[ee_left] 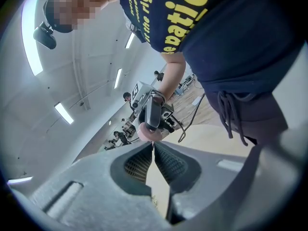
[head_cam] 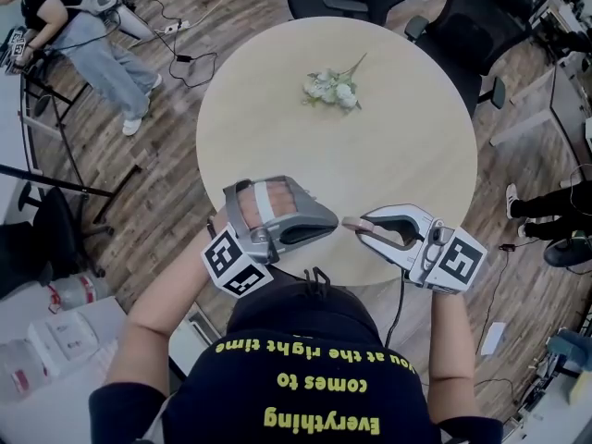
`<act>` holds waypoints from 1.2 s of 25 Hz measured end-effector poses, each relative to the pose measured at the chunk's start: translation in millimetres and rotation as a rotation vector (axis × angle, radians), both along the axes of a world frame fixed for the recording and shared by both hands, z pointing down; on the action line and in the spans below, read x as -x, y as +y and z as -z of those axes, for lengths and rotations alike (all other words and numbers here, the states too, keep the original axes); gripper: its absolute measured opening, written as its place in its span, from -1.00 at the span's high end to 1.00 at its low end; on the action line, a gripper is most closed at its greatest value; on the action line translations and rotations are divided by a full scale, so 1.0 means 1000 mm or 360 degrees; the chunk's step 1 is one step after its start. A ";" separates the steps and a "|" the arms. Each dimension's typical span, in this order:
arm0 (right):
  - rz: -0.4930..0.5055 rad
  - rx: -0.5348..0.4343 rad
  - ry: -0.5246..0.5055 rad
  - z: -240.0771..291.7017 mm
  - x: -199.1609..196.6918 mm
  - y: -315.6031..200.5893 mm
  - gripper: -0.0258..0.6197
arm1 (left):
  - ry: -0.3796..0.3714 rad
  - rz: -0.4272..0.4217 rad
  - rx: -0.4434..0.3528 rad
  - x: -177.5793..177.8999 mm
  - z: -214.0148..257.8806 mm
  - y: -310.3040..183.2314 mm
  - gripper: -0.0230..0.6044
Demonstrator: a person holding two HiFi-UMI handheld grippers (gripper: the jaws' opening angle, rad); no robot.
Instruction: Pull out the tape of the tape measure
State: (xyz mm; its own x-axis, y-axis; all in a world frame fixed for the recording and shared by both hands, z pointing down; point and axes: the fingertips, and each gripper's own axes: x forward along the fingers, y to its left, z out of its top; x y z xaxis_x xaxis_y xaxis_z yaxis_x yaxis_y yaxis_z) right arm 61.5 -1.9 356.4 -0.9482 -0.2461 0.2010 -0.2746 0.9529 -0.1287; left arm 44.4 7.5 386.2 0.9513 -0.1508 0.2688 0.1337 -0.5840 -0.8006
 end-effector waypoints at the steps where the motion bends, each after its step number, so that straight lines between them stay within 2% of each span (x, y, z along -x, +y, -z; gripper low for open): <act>1: -0.0002 0.0001 0.0003 -0.001 -0.001 -0.001 0.67 | 0.0004 0.0004 0.0012 0.000 0.000 -0.001 0.88; 5: 0.0000 0.0002 0.0010 -0.002 -0.002 -0.006 0.67 | 0.0007 0.0013 0.0059 -0.003 -0.001 -0.004 0.74; 10: -0.0018 0.0010 -0.0007 -0.001 -0.005 -0.011 0.67 | 0.0016 0.0038 0.0099 -0.004 -0.002 -0.009 0.69; 13: -0.0059 0.0057 -0.0033 -0.006 -0.008 -0.016 0.67 | 0.0087 0.0124 0.0182 -0.003 -0.001 -0.016 0.64; 15: -0.0118 0.0121 -0.0067 -0.012 -0.013 -0.024 0.67 | 0.0185 0.0223 0.0262 0.001 0.003 -0.026 0.64; 20: -0.0314 0.0405 -0.0197 -0.040 -0.026 -0.053 0.67 | 0.0427 0.0477 0.0532 0.015 0.010 -0.055 0.92; 23: -0.0443 0.0651 -0.0271 -0.073 -0.033 -0.074 0.67 | 0.0495 0.0576 0.0639 0.021 0.008 -0.064 0.92; 27: -0.0623 0.0973 -0.0344 -0.131 -0.040 -0.102 0.67 | 0.0648 0.0673 0.0812 0.029 0.009 -0.072 0.92; 30: -0.0724 0.1185 -0.0393 -0.174 -0.043 -0.122 0.67 | 0.0705 0.0755 0.0917 0.037 0.004 -0.077 0.92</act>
